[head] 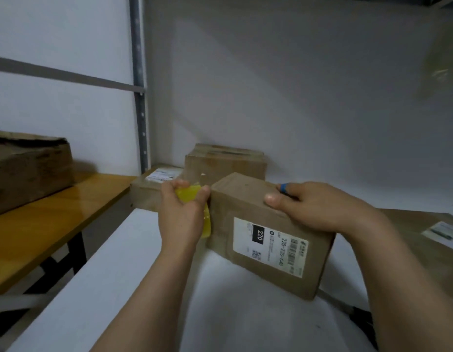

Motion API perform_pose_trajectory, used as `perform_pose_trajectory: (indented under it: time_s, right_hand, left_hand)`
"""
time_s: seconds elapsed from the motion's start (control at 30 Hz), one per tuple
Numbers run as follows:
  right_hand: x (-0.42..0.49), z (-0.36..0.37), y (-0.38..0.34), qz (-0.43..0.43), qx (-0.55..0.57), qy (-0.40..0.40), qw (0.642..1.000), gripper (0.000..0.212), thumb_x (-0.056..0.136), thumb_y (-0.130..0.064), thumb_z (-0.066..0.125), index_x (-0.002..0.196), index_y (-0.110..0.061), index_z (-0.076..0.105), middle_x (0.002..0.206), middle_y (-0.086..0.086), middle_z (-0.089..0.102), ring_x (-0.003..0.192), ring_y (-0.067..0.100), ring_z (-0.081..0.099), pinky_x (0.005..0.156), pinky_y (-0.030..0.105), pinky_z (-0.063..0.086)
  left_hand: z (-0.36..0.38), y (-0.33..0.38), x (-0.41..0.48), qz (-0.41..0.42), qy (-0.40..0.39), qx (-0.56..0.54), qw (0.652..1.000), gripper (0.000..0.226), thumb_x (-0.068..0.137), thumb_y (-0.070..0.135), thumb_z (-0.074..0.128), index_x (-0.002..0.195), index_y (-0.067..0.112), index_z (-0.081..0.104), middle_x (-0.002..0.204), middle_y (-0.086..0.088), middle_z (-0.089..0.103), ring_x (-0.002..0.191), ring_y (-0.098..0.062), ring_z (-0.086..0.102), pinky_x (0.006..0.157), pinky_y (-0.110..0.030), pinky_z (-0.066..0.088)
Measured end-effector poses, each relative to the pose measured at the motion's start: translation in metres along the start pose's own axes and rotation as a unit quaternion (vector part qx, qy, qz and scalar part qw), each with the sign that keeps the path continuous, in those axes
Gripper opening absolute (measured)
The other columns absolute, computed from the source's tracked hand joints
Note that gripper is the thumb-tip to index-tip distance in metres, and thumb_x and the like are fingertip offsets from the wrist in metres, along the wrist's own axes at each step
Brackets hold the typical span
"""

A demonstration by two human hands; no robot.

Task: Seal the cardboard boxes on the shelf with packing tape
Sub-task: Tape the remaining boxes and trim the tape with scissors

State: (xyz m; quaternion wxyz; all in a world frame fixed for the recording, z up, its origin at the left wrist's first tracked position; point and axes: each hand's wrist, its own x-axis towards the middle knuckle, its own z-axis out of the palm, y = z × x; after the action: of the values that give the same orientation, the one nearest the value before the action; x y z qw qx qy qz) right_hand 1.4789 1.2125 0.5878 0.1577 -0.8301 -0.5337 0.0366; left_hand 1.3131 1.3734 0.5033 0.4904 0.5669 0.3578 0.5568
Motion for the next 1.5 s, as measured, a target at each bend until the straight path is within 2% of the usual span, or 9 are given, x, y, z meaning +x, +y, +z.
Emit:
perform_pose_trajectory:
  time_s: [0.2,0.47,0.57,0.7,0.83,0.93,1.03,1.13,1.5]
  right_hand:
    - [0.004,0.0,-0.013,-0.029,-0.096,-0.054,0.994,0.077,0.09,-0.079,0.024,0.157,-0.041,0.025,0.163,-0.015,0.025,0.152,0.014,0.02,0.123,0.05,0.016]
    - [0.015,0.003,-0.016,-0.055,-0.142,-0.074,0.986,0.081,0.092,-0.075,0.037,0.16,-0.04,0.01,0.165,-0.01,0.021,0.149,0.015,0.027,0.12,0.051,0.023]
    - [0.022,0.006,-0.017,-0.052,-0.142,-0.068,0.986,0.084,0.089,-0.081,0.035,0.159,-0.04,0.012,0.165,-0.008,0.022,0.148,0.016,0.029,0.119,0.054,0.024]
    - [0.003,0.004,-0.02,-0.139,0.044,0.048,0.988,0.088,0.078,-0.08,0.057,0.154,-0.05,0.024,0.167,-0.011,0.016,0.153,0.011,0.016,0.123,0.041,0.02]
    - [-0.014,0.007,-0.043,-0.204,0.135,0.158,0.957,0.098,0.061,-0.07,0.079,0.144,-0.043,0.033,0.15,-0.016,0.039,0.141,0.011,0.037,0.116,0.044,0.034]
    - [-0.007,0.006,-0.042,-0.162,0.124,0.223,0.953,0.088,0.061,-0.063,0.084,0.132,-0.029,0.045,0.128,-0.014,0.047,0.123,0.009,0.045,0.107,0.042,0.039]
    - [-0.003,-0.002,-0.032,-0.182,0.108,0.236,0.948,0.05,0.076,-0.052,0.079,0.108,-0.024,0.053,0.098,-0.01,0.056,0.091,0.007,0.053,0.079,0.033,0.044]
    - [0.001,-0.01,-0.022,-0.181,0.19,0.22,0.94,0.034,0.083,-0.028,0.075,0.103,-0.027,0.048,0.088,0.001,0.061,0.08,0.018,0.061,0.073,0.042,0.049]
    - [0.028,-0.032,-0.021,-0.135,0.175,0.188,0.957,0.078,0.079,-0.03,0.084,0.131,-0.034,0.026,0.105,-0.012,0.05,0.087,0.01,0.06,0.063,0.023,0.048]
  left_hand:
    - [-0.001,0.0,-0.001,-0.01,0.0,-0.003,1.0,0.035,0.074,0.059,0.068,0.1,0.048,0.049,0.105,0.009,0.067,0.102,-0.019,0.064,0.095,-0.051,0.051]
    - [-0.009,0.045,-0.013,0.221,0.166,0.049,0.96,0.012,0.098,0.035,0.056,0.108,0.031,0.052,0.089,0.023,0.055,0.081,0.005,0.055,0.075,-0.036,0.051]
    - [-0.006,0.074,-0.013,0.283,0.131,-0.003,0.95,0.01,0.096,0.036,0.055,0.106,0.035,0.052,0.093,0.019,0.059,0.089,-0.001,0.064,0.075,-0.043,0.057]
    - [0.013,0.1,-0.016,0.124,-0.026,-0.213,0.969,0.007,0.104,0.026,0.049,0.103,0.023,0.055,0.086,0.001,0.07,0.073,-0.019,0.073,0.066,-0.041,0.059]
    - [0.03,0.112,-0.025,-0.148,-0.203,-0.403,0.88,0.045,0.108,0.039,0.039,0.096,0.002,0.062,0.073,-0.008,0.068,0.058,-0.019,0.067,0.067,-0.035,0.055]
    - [0.032,0.114,-0.024,-0.181,-0.267,-0.43,0.843,0.063,0.106,0.048,0.039,0.072,0.007,0.074,0.078,-0.01,0.069,0.069,-0.022,0.071,0.078,-0.043,0.056]
    - [0.025,0.12,-0.013,-0.2,-0.286,-0.355,0.867,0.04,0.101,0.046,0.051,0.092,0.014,0.074,0.093,-0.01,0.069,0.082,-0.023,0.069,0.09,-0.044,0.049]
    - [0.018,0.132,0.003,-0.225,-0.295,-0.18,0.911,0.025,0.089,0.046,0.067,0.109,0.033,0.06,0.094,-0.002,0.057,0.078,-0.015,0.052,0.075,-0.032,0.038]
    - [0.034,0.114,0.042,-0.199,-0.156,-0.087,0.964,0.033,0.084,0.005,0.07,0.053,0.014,0.062,0.056,0.0,0.047,0.05,-0.011,0.041,0.041,-0.016,0.034]
